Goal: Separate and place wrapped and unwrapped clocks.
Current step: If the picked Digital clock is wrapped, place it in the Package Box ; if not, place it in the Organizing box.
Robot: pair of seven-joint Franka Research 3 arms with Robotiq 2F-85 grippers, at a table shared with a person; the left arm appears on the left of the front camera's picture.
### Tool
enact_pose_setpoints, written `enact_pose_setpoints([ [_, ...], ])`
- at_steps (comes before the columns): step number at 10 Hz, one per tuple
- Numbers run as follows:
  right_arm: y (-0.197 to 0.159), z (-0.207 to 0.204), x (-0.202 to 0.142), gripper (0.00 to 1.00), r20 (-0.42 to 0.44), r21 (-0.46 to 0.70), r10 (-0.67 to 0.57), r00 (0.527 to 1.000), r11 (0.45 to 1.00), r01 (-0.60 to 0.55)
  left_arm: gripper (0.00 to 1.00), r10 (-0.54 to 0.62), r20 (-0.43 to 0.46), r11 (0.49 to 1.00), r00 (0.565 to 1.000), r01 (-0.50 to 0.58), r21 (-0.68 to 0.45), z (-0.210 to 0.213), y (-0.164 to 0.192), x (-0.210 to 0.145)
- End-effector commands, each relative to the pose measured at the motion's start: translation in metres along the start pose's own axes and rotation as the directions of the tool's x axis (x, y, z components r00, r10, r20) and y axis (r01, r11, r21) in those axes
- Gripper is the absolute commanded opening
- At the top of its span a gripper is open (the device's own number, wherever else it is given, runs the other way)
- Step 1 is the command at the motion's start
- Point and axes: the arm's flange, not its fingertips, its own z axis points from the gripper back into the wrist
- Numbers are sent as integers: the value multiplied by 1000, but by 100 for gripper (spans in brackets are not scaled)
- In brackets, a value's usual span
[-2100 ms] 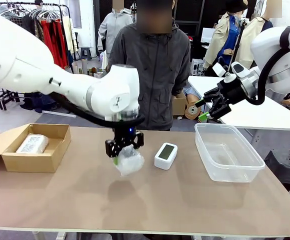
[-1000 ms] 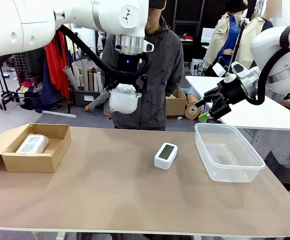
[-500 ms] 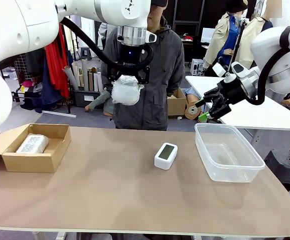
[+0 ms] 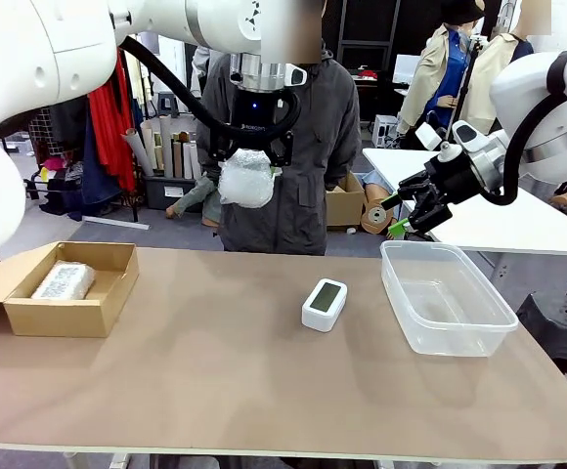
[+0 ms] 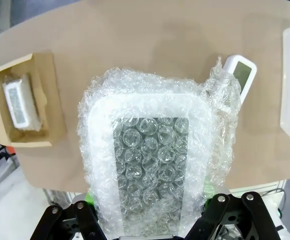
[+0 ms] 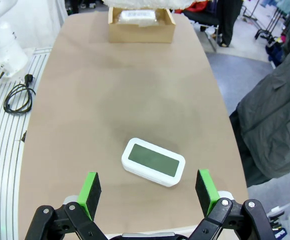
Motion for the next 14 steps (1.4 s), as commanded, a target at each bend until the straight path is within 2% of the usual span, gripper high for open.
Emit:
enact_pose_setpoints([
  [1, 0, 1, 1, 100, -4, -7, 7, 1000, 1000, -7, 0, -1, -10, 1000, 1000, 0, -7, 3, 3, -3],
  [14, 0, 1, 1, 100, -4, -7, 7, 1000, 1000, -7, 0, -1, -10, 1000, 1000, 0, -7, 3, 3, -3],
])
